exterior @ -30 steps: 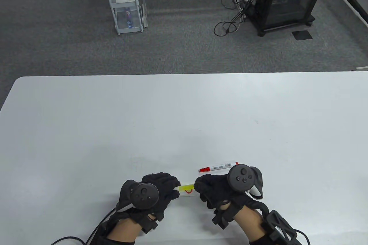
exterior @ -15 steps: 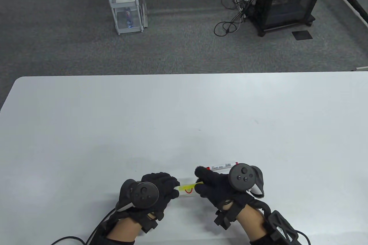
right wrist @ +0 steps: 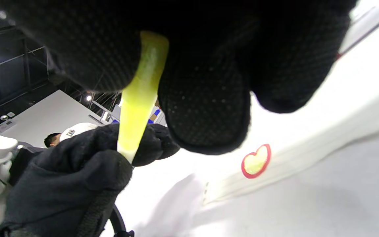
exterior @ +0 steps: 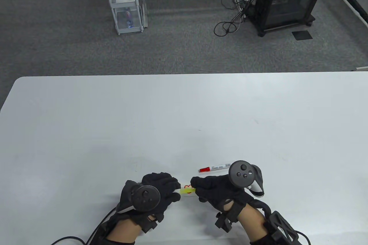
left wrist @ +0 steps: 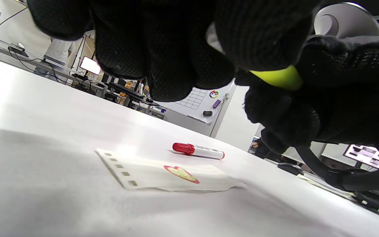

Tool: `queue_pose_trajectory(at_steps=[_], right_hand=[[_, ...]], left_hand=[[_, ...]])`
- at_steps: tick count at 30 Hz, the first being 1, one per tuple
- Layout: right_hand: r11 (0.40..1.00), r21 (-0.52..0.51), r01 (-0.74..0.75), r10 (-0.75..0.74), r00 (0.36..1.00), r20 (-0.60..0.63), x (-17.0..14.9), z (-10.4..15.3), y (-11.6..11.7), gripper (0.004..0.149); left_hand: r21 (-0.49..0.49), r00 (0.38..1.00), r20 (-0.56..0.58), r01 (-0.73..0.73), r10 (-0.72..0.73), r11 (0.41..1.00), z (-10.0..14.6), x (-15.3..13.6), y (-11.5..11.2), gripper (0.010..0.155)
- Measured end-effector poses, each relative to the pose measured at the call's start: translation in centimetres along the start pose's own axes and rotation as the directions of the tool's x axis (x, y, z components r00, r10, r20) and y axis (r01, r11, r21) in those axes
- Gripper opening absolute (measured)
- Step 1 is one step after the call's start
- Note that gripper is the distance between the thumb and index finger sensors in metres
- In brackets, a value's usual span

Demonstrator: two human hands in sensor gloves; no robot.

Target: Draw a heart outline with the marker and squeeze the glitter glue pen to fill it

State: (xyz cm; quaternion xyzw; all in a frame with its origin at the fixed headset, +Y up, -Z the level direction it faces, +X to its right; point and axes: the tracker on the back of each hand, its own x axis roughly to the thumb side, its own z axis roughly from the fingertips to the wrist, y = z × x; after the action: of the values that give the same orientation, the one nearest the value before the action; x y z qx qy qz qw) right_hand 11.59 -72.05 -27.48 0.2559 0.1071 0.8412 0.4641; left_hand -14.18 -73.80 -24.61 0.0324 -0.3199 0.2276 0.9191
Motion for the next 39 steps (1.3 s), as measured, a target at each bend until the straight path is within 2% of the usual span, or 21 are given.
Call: queue_pose_trajectory(at_steps=[3, 6, 8, 10, 14, 18, 21, 23, 25, 32, 39], right_hand=[[0.989, -0.007, -0.147, 0.147, 0.987, 0.063, 1.3, 0.6, -1.1, 0.045], [0.943, -0.007, -0.332, 0.331, 0.938, 0.107, 1.9, 1.8, -2.0, 0.045], [0.902, 0.015, -0.431, 0.427, 0.898, 0.111, 1.1, 2.9, -2.0, 0.045], [0.833, 0.016, -0.553, 0.546, 0.826, 0.142, -0.3, 4.2, -1.9, 0.045], [0.764, 0.043, -0.643, 0.630, 0.759, 0.164, -2.1, 5.6, -1.5, 0.048], [0.643, 0.009, -0.766, 0.745, 0.628, 0.225, -2.3, 6.1, -0.8, 0.050], [0.587, 0.026, -0.809, 0.780, 0.574, 0.250, -2.7, 6.1, 0.2, 0.051], [0.555, -0.029, -0.831, 0.807, 0.530, 0.262, -2.6, 6.3, 0.6, 0.052], [0.531, -0.018, -0.847, 0.820, 0.508, 0.265, -2.6, 6.4, 0.9, 0.054], [0.482, -0.005, -0.876, 0.846, 0.464, 0.264, -2.5, 6.5, 1.1, 0.057], [0.474, 0.003, -0.881, 0.851, 0.459, 0.257, -2.4, 6.5, 1.0, 0.058]], left_hand=[[0.016, 0.999, -0.001, -0.037, 0.037, 0.999, 0.0, -0.1, 0.3, 0.055], [0.027, 0.998, 0.004, -0.059, 0.059, 0.998, 0.2, -0.6, 0.7, 0.062], [0.030, 0.998, -0.003, -0.063, 0.063, 0.998, 0.4, -1.1, 0.9, 0.062], [0.027, 0.998, -0.013, -0.056, 0.056, 0.998, 0.6, -1.5, 1.0, 0.062], [0.023, 0.998, -0.021, -0.057, 0.057, 0.998, 0.6, -1.7, 1.0, 0.061], [0.009, 0.998, -0.035, -0.046, 0.047, 0.999, 0.6, -2.0, 0.8, 0.061], [-0.002, 0.998, -0.053, -0.047, 0.047, 0.999, 0.7, -2.4, 0.8, 0.060], [-0.005, 0.997, -0.063, -0.048, 0.047, 0.999, 0.7, -2.6, 0.7, 0.060], [-0.006, 0.996, -0.070, -0.047, 0.046, 0.999, 0.7, -2.7, 0.7, 0.060], [-0.026, 0.995, -0.091, -0.044, 0.041, 0.999, 0.6, -3.0, 0.6, 0.060], [-0.043, 0.994, -0.103, -0.048, 0.043, 0.998, 0.6, -3.0, 0.6, 0.061]])
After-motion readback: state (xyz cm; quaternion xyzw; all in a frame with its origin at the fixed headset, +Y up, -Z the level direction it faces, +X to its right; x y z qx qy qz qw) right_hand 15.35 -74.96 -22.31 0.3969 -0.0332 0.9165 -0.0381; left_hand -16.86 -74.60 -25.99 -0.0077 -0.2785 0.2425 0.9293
